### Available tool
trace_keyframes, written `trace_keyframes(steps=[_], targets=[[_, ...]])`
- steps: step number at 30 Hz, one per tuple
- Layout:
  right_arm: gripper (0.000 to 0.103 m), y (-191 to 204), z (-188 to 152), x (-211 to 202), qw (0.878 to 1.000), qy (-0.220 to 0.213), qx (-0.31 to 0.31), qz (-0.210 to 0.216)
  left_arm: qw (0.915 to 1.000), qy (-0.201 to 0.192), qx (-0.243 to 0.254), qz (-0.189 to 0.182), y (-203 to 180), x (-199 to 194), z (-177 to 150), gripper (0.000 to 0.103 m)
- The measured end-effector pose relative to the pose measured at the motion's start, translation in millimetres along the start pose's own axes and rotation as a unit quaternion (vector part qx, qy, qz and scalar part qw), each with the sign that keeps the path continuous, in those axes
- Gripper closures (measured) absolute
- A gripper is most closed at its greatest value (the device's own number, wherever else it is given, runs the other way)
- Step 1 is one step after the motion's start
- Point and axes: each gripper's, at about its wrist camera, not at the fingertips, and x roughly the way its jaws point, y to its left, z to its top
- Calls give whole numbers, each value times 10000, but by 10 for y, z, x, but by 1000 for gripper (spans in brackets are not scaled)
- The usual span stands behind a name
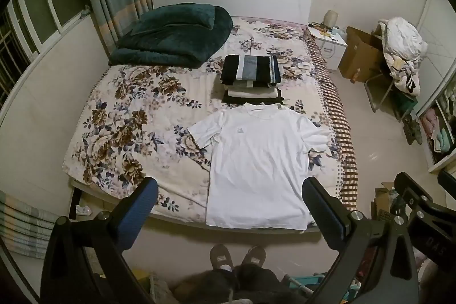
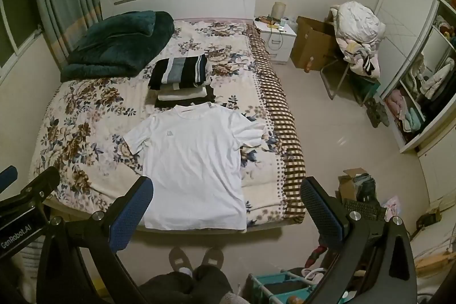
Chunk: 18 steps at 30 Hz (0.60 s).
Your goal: Fold small clothes
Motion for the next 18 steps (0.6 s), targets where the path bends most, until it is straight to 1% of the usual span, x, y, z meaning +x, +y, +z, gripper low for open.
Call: trace_keyframes(steps=[5,6,10,11,18], targets=[[0,1,-1,-7,10000,-11,5,5,10000,-16,-7,14,-4,0,0,0],[0,2,-2,-9,10000,-22,4,-4,10000,-24,-5,20,-13,28,62,0],[0,3,-1,-13,10000,-38,-1,-8,10000,-34,-7,19,-31,11,79,0],[0,-39,67,17,10000,-38,-4,-4,10000,-35,-7,16,-55,-12,94,0],[0,-35,67,6,10000,-48,-2,-20,10000,-30,-8,6,-51,-19,102,0]])
